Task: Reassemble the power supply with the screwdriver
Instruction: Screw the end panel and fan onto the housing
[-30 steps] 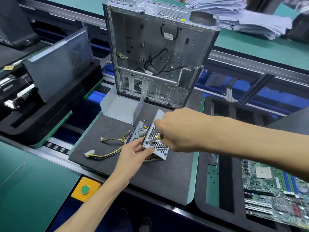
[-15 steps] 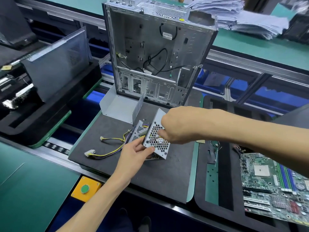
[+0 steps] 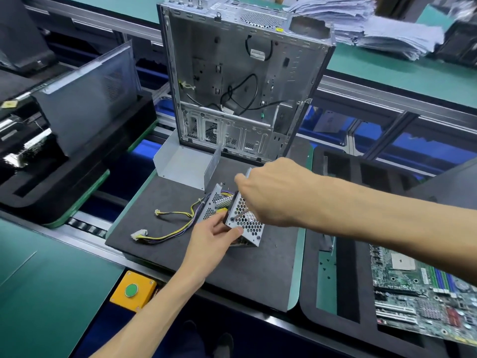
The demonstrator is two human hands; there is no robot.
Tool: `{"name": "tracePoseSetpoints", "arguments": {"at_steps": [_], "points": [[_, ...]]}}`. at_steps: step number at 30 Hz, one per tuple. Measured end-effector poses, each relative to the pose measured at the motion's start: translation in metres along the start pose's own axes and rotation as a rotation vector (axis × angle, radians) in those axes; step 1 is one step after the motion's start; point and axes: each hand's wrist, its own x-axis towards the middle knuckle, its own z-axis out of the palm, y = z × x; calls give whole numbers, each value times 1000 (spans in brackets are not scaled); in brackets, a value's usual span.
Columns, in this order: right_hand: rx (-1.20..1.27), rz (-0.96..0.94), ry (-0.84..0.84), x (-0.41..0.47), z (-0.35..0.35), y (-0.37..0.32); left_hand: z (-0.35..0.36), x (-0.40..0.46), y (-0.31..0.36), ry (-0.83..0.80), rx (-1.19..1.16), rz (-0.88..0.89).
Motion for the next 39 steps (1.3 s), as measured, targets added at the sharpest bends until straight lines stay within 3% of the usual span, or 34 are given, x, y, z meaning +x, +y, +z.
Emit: {"name": "tracePoseSetpoints", "arguments": {"at_steps": [7, 12, 16, 21, 27, 35, 39], "points": [[147, -34, 92, 3, 2, 4, -4, 2, -5, 21, -23, -4], [235, -77, 58, 1, 6, 4, -15, 7, -6, 40, -86, -15], [228, 26, -6, 1, 16, -3, -22, 8, -5, 41, -92, -29], [252, 96, 74, 9, 7, -4, -23, 9, -4, 68, -104, -46], [464, 16, 134, 17, -5, -1, -26, 11, -7, 95, -118, -61], [237, 87, 242, 28, -3, -3, -29, 11, -6, 131, -100, -97], [422, 14, 219, 32, -13, -1, -26, 11, -6, 106, -123, -79]]}}
